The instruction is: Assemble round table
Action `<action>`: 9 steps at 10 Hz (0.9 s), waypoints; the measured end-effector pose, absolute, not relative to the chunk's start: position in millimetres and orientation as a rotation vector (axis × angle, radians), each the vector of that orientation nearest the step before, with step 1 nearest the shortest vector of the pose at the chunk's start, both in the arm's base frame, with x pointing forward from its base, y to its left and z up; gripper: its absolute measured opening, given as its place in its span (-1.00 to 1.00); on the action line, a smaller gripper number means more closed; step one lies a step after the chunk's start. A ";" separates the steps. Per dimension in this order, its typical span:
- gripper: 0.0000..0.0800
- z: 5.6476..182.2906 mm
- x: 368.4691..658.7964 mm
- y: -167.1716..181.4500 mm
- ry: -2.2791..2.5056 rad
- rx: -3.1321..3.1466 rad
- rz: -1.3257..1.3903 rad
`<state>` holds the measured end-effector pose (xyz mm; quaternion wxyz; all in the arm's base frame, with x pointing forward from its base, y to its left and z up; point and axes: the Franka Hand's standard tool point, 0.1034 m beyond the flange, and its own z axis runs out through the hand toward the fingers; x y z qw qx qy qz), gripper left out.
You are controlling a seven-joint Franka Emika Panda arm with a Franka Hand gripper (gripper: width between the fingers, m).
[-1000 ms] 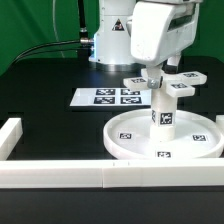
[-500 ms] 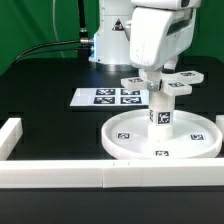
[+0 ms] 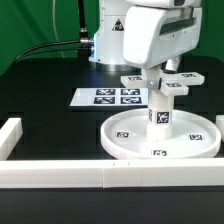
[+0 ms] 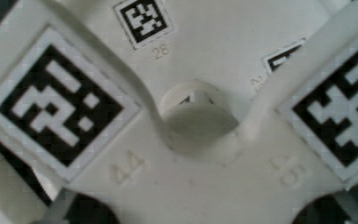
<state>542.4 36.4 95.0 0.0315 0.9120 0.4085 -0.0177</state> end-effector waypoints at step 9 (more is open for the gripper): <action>0.12 95.4 537.6 42.5 -0.091 3.113 -0.018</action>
Offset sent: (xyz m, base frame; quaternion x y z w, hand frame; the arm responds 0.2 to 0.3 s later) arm -0.0206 0.0101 -0.0072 0.0196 -0.0170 0.3442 0.9386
